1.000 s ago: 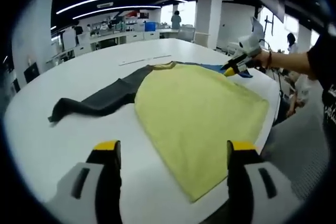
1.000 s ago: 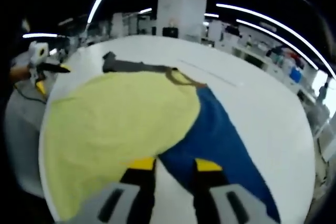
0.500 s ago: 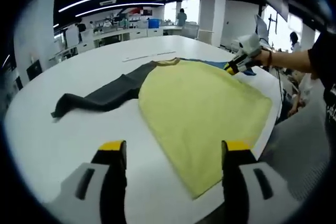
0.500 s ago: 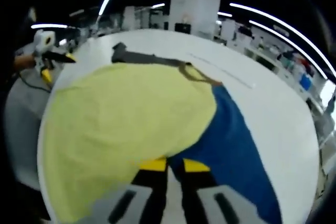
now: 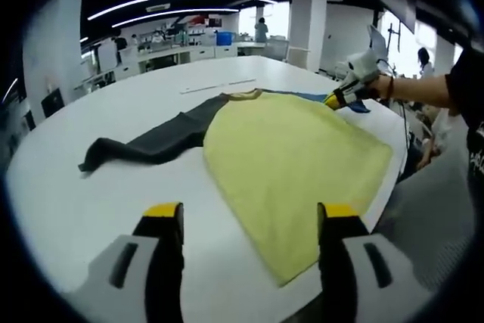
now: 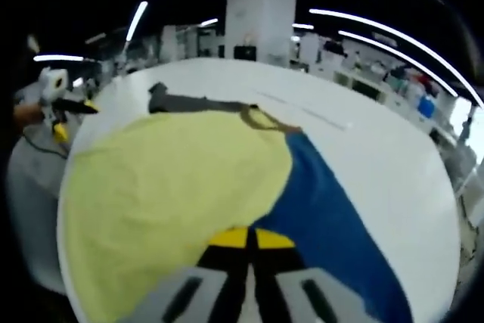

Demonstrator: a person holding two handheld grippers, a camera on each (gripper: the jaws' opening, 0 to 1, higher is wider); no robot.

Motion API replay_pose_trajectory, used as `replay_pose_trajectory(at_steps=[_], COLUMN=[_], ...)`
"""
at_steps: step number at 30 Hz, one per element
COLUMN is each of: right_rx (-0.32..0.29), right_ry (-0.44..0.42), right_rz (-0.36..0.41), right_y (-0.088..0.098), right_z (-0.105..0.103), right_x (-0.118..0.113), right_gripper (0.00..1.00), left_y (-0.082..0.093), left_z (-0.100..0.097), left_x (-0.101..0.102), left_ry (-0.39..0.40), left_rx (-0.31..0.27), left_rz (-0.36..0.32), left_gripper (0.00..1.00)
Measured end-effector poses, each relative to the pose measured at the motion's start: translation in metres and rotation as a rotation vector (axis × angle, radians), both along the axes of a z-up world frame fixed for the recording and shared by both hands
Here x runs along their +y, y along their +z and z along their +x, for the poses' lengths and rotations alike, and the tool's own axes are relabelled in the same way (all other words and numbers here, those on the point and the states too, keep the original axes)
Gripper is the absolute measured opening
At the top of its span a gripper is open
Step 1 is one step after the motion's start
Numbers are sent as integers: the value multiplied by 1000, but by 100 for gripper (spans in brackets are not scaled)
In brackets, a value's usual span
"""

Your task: Fold the garment on the visible template until the final outline fits inside the template.

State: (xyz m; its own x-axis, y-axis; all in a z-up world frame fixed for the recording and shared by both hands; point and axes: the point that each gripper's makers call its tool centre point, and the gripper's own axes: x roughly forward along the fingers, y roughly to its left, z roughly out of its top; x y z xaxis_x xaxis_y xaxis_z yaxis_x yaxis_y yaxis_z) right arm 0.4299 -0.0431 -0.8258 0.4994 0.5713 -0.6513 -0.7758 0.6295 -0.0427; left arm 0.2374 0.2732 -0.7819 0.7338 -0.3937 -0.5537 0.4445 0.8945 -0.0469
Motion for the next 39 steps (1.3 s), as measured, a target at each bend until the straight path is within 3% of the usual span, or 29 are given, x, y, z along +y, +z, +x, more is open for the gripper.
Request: replay_pose_trajectory(at_steps=[10,17,32,35,36,39], right_rx=[-33,-53,-41,-41,-39,-41], right_ry=[-72,-119,-212,-218,-224,-245], right_rz=[1,-6,30,41,47,42], right_y=[20,21,27,35,38,40], right_z=[3,11,17,13,16,16], right_x=[-8,-20,-29,-25,-28,-28], right_gripper=[0,0,0,0,1,20], left_y=[5,7,9,10,11,11], left_z=[-4,-9,-9,-8,-8,-7], left_x=[-3,0,5,6,6,6], left_ry=[3,0,7,6,7,5], left_rx=[-13,-11,-27,-32,-34,-38], left_rz=[0,2,0,-2,-3,-3], left_gripper=[69,70,72,73,73,75])
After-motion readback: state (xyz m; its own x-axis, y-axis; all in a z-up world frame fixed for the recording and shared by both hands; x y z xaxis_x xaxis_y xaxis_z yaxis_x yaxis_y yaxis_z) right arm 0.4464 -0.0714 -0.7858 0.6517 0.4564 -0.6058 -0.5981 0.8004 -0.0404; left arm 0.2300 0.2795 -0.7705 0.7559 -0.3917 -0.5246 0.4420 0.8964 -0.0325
